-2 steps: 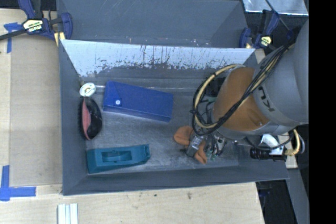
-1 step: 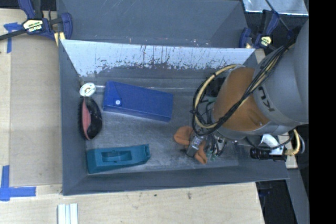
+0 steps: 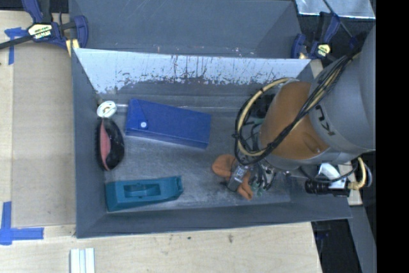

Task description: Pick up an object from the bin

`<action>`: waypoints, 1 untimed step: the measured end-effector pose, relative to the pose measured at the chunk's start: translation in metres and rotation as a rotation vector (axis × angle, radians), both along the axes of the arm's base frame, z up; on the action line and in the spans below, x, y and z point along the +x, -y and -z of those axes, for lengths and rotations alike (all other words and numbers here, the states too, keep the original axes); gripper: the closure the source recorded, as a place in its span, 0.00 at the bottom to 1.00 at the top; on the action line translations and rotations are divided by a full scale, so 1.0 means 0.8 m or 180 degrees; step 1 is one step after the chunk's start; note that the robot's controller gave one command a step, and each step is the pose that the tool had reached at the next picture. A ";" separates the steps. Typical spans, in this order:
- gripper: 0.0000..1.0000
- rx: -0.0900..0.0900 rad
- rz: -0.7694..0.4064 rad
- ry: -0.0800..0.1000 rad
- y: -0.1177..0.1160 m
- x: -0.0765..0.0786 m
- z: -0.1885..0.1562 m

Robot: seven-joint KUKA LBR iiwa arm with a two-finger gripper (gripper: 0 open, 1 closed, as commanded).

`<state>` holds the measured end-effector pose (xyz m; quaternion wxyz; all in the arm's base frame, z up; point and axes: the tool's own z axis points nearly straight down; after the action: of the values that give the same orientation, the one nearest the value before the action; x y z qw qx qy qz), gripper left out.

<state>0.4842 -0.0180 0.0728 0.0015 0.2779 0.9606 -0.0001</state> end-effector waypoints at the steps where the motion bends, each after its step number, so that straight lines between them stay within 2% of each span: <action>1: 1.00 0.0000 -0.0003 -0.0001 0.000 0.000 -0.011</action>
Offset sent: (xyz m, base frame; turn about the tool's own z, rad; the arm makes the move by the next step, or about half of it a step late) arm 0.0001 0.0000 0.0323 0.0000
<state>0.4844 -0.0182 0.0814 0.0014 0.2774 0.9607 -0.0001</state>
